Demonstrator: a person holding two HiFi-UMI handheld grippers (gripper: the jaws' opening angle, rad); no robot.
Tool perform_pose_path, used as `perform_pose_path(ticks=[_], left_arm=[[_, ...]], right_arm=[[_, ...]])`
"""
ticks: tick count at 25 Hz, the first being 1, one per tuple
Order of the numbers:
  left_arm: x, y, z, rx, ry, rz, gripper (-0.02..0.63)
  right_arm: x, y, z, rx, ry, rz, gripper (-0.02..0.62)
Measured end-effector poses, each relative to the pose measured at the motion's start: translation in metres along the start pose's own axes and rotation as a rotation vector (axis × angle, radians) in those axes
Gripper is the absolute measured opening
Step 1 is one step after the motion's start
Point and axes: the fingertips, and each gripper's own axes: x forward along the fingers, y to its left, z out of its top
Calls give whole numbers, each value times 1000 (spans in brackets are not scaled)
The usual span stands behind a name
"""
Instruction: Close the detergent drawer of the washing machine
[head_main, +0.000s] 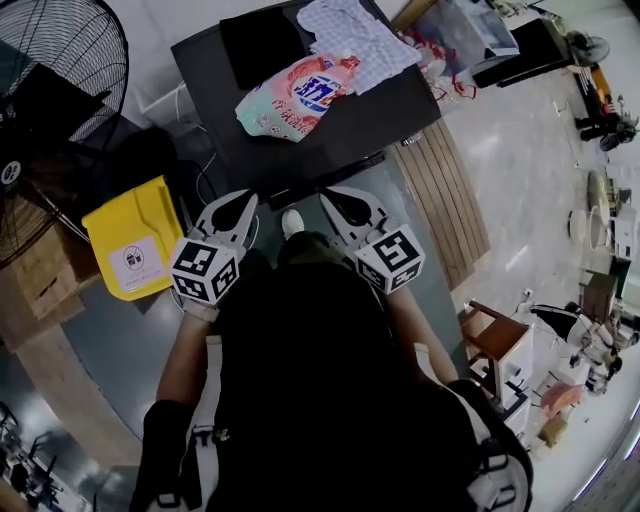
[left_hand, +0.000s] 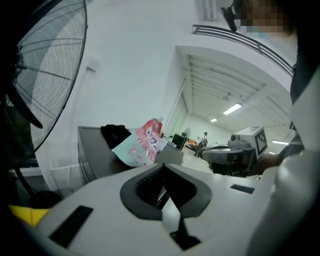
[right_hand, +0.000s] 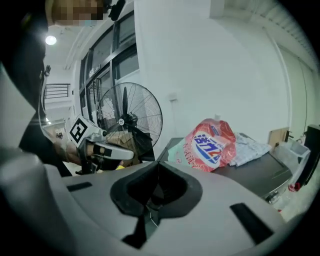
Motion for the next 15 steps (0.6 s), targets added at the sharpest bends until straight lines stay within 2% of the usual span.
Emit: perform_pose_path(ticks=[10,15], left_arm=[[-25,-35,78,208,-109,-11,11],[-30,-43,97,261,-141,-2,11]], right_arm=[[-39,3,70,-46,-151,-58,17],[-44,8,91,-57,-212,-50,17]])
